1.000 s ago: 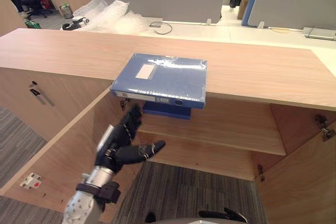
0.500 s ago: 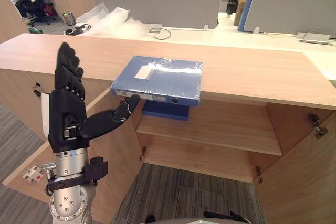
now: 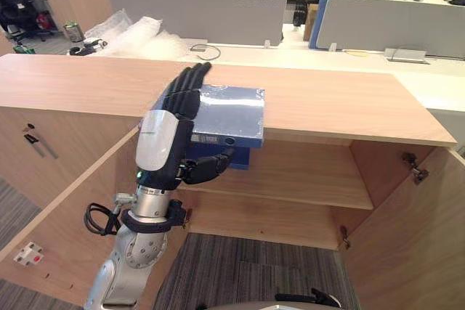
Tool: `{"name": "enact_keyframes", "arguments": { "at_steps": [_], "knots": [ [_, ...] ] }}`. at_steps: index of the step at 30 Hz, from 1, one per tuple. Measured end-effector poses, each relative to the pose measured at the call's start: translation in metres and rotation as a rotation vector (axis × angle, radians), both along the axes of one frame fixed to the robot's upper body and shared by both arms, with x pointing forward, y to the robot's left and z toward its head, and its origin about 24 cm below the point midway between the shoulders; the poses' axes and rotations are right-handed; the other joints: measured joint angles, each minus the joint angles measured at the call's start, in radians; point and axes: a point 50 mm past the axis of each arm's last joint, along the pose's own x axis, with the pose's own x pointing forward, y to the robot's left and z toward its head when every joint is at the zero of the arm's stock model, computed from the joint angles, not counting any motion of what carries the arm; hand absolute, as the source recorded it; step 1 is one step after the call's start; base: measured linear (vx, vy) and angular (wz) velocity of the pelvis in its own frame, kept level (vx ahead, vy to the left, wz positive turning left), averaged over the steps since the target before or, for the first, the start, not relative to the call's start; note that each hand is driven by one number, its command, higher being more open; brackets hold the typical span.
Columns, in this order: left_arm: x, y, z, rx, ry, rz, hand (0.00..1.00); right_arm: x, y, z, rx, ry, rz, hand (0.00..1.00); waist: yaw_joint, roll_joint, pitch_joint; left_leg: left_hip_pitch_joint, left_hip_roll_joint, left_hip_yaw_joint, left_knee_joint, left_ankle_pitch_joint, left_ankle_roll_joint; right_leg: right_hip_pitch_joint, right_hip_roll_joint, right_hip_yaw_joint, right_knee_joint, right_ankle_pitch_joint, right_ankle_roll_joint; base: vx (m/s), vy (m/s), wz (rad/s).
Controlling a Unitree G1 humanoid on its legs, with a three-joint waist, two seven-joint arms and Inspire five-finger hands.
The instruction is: Walk over to the cabinet, pick up the folder, carry it to the office cabinet, place the folder inside the office cabinet, then close the office cabinet door
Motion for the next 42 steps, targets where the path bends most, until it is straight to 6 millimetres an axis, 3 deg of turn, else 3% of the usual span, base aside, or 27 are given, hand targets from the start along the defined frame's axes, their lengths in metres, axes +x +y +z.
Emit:
{"name": "enact_keyframes", "arguments": {
  "at_steps": [14, 24, 38, 42],
  "knots": [
    [0.037, 0.020, -0.018, 0.331, 0.045, 0.138, 1.00, 0.001, -0.003, 0.002, -0.021, -0.018, 0.032, 1.00, -0.004, 0.006, -0.013, 0.011, 0.008, 0.018, -0.005, -0.001, -0.001, -0.001, 0.004, 0.017, 0.000, 0.003, -0.004, 0.00, 0.001, -0.02],
    [0.061, 0.041, -0.037, 0.354, 0.160, 0.252, 1.00, 0.004, -0.002, 0.003, -0.028, -0.030, 0.064, 1.00, -0.016, 0.007, -0.013, 0.015, 0.008, 0.029, -0.005, -0.002, -0.003, 0.001, 0.003, 0.022, -0.010, 0.005, -0.002, 0.00, 0.002, -0.01],
    [0.083, 0.035, -0.064, 0.426, 0.286, 0.229, 1.00, 0.010, 0.003, 0.003, -0.025, -0.045, 0.102, 1.00, -0.049, 0.003, -0.009, 0.034, 0.010, 0.052, -0.006, -0.011, -0.008, 0.011, 0.002, 0.046, -0.018, 0.008, 0.002, 0.01, 0.005, -0.05],
    [0.090, 0.037, -0.064, 0.453, 0.288, 0.247, 1.00, 0.010, 0.003, 0.003, -0.025, -0.045, 0.102, 1.00, -0.050, 0.002, -0.008, 0.035, 0.010, 0.054, -0.006, -0.012, -0.009, 0.011, 0.002, 0.047, -0.019, 0.008, 0.002, 0.00, 0.000, 0.00]
  ]
}}
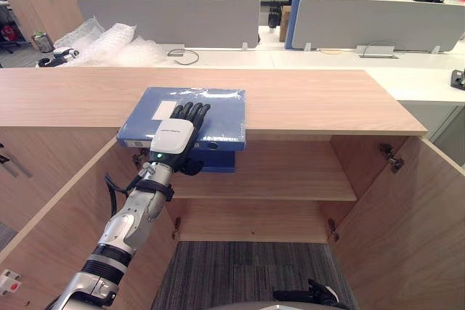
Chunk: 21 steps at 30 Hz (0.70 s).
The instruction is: Walk over to the cabinet, pick up the folder, carry it to the office cabinet, place the folder inside the office cabinet, then close the office cabinet door
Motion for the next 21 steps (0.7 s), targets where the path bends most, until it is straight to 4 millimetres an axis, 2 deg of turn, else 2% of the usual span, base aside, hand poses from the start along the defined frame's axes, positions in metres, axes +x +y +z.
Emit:
{"name": "enact_keyframes", "arguments": {
  "at_steps": [4, 5, 10, 14, 17, 21],
  "knots": [
    [0.010, 0.003, 0.003, 0.013, -0.001, 0.020, 1.00, 0.001, 0.000, 0.000, 0.000, -0.002, 0.001, 1.00, -0.002, 0.000, 0.001, 0.001, 0.000, 0.006, 0.000, -0.002, 0.000, -0.001, 0.000, 0.003, -0.001, 0.000, 0.000, 0.00, 0.002, -0.01],
    [0.013, 0.002, 0.003, 0.026, 0.000, 0.022, 0.00, 0.001, 0.000, 0.000, 0.000, -0.003, 0.000, 1.00, -0.002, 0.000, 0.001, 0.001, 0.000, 0.007, 0.000, -0.002, 0.000, -0.001, 0.000, 0.004, -0.001, 0.000, 0.000, 0.00, 0.000, 0.00],
    [0.020, 0.004, 0.006, 0.052, -0.005, 0.039, 0.00, 0.002, 0.000, 0.000, -0.001, -0.003, 0.001, 1.00, -0.009, 0.001, 0.006, 0.002, 0.000, 0.014, 0.000, -0.004, 0.000, -0.005, -0.001, 0.014, -0.001, 0.001, 0.001, 0.01, 0.009, -0.05],
    [0.028, 0.003, 0.020, 0.047, -0.083, 0.052, 0.00, 0.004, 0.001, 0.000, -0.005, -0.006, -0.001, 1.00, -0.012, 0.000, 0.012, 0.002, 0.000, 0.016, 0.000, -0.005, 0.000, -0.006, -0.002, 0.015, -0.001, 0.002, 0.001, 0.00, 0.002, -0.01],
    [0.028, 0.003, 0.015, 0.103, -0.096, 0.044, 0.00, 0.005, 0.000, 0.001, -0.007, -0.009, 0.000, 1.00, -0.010, 0.005, 0.020, 0.003, 0.000, 0.016, 0.000, -0.004, 0.000, -0.005, -0.002, 0.015, -0.001, 0.004, 0.001, 0.00, 0.000, 0.00],
    [0.027, 0.002, 0.018, 0.109, -0.147, 0.041, 0.00, 0.007, 0.001, 0.001, -0.004, -0.011, 0.002, 1.00, -0.013, 0.001, 0.022, 0.004, -0.002, 0.017, 0.000, -0.004, 0.001, -0.005, -0.004, 0.017, -0.001, 0.006, 0.003, 0.00, 0.000, 0.00]
  ]
}}
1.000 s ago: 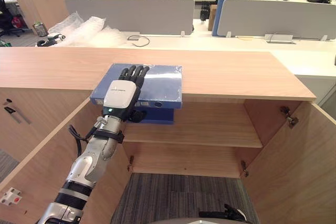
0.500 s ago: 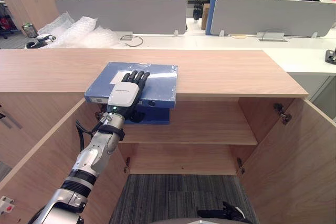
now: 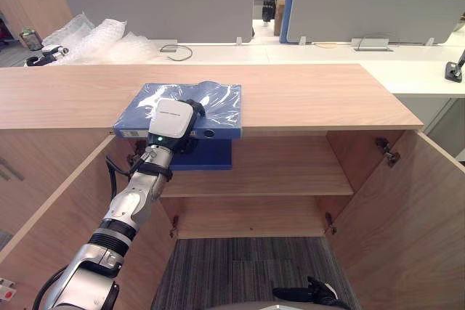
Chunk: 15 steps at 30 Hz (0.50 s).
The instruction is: Walk over to the cabinet, pick up the folder, carry it to the office cabinet, place the folder inside the office cabinet, then close the office cabinet door
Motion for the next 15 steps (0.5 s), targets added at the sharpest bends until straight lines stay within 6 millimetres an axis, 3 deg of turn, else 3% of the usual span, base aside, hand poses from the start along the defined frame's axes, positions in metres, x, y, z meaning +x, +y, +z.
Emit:
{"name": "enact_keyframes", "arguments": {
  "at_steps": [6, 15],
  "knots": [
    [-0.010, -0.013, 0.023, -0.129, -0.121, -0.026, 0.00, 0.000, 0.001, 0.000, 0.003, 0.002, 0.001, 1.00, 0.003, -0.005, 0.003, 0.000, -0.002, -0.001, 0.000, 0.001, 0.001, 0.000, -0.001, 0.000, 0.000, 0.000, 0.000, 0.00, 0.000, 0.00],
    [-0.082, -0.047, 0.034, -0.367, -0.159, -0.280, 0.00, -0.003, -0.002, -0.001, -0.001, 0.020, -0.004, 1.00, 0.011, 0.002, 0.008, 0.005, -0.002, 0.001, 0.005, -0.003, 0.003, 0.007, -0.001, 0.006, -0.005, 0.002, -0.001, 0.00, 0.000, 0.00]
  ]
}}
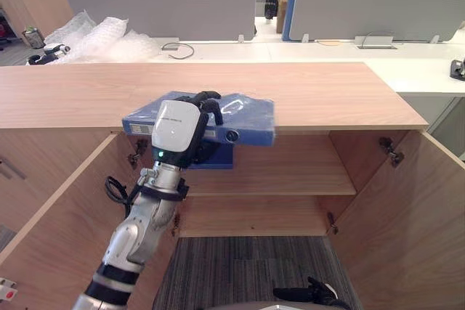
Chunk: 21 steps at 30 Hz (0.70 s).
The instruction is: Walk over to the cabinet, pick up the folder, carry it to the office cabinet, place the folder inside the office cabinet, then close the office cabinet door
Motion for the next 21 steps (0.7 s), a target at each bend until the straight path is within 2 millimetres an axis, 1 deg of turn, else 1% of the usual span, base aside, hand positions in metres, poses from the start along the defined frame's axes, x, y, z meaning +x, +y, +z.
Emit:
{"name": "enact_keyframes", "arguments": {
  "at_steps": [5, 10, 12, 14, 15, 17, 18, 20, 21],
  "knots": [
    [-0.020, -0.007, 0.011, -0.137, -0.011, -0.115, 0.00, -0.002, -0.003, -0.001, 0.001, 0.011, -0.031, 1.00, 0.001, 0.003, -0.002, 0.001, 0.006, 0.002, -0.004, -0.002, -0.001, -0.002, 0.005, 0.007, 0.001, 0.006, -0.002, 0.00, 0.000, -0.02],
    [-0.030, 0.001, 0.019, -0.283, -0.033, -0.102, 0.00, -0.003, -0.003, -0.001, 0.001, 0.022, -0.030, 1.00, 0.002, 0.005, -0.005, 0.001, 0.008, 0.001, -0.004, -0.003, -0.002, -0.003, 0.007, 0.008, 0.003, 0.006, -0.002, 0.00, 0.000, 0.00],
    [-0.034, 0.006, 0.024, -0.378, -0.041, -0.104, 0.00, -0.004, -0.003, -0.002, 0.000, 0.026, -0.030, 1.00, 0.004, 0.006, -0.006, 0.000, 0.007, 0.001, -0.004, -0.001, 0.000, -0.003, 0.007, 0.008, 0.002, 0.006, -0.002, 0.00, 0.000, 0.00],
    [-0.035, 0.012, 0.027, -0.521, -0.044, -0.119, 0.00, -0.005, -0.003, -0.002, 0.001, 0.034, -0.030, 1.00, 0.009, 0.005, -0.007, 0.000, 0.007, 0.001, 0.000, -0.001, 0.000, -0.003, 0.007, 0.008, 0.002, 0.006, -0.003, 0.00, 0.000, 0.00],
    [-0.036, 0.013, 0.028, -0.563, -0.045, -0.127, 0.00, -0.005, -0.003, -0.002, 0.001, 0.034, -0.031, 1.00, 0.009, 0.004, -0.007, 0.000, 0.007, 0.001, 0.000, -0.001, 0.000, -0.003, 0.007, 0.008, 0.002, 0.006, -0.003, 0.00, 0.000, 0.00],
    [-0.038, 0.020, 0.031, -0.768, -0.032, -0.179, 0.00, -0.005, -0.002, -0.002, -0.001, 0.035, -0.038, 1.00, 0.007, 0.002, -0.010, -0.001, 0.007, 0.001, 0.001, -0.001, 0.000, -0.004, 0.007, 0.008, 0.002, 0.006, -0.003, 0.00, 0.000, 0.00],
    [-0.039, 0.022, 0.031, -0.824, -0.033, -0.194, 0.00, -0.005, -0.002, -0.003, -0.001, 0.035, -0.043, 1.00, 0.007, 0.001, -0.011, -0.002, 0.007, 0.002, 0.001, -0.001, 0.000, -0.005, 0.007, 0.008, 0.003, 0.006, -0.003, 0.00, 0.000, 0.00],
    [-0.041, 0.029, 0.034, -1.035, -0.042, -0.266, 0.00, -0.006, -0.002, -0.003, 0.004, 0.034, -0.064, 1.00, 0.008, -0.001, -0.013, -0.002, 0.007, 0.002, 0.001, -0.001, 0.000, -0.005, 0.007, 0.009, 0.004, 0.006, -0.003, 0.00, 0.000, 0.00],
    [-0.042, 0.033, 0.035, -1.112, -0.051, -0.295, 0.00, -0.007, -0.001, -0.003, 0.013, 0.034, -0.086, 1.00, 0.008, -0.002, -0.015, -0.001, 0.008, 0.002, 0.001, -0.001, 0.000, -0.006, 0.007, 0.009, 0.005, 0.006, -0.003, 0.00, 0.000, 0.00]
  ]
}}
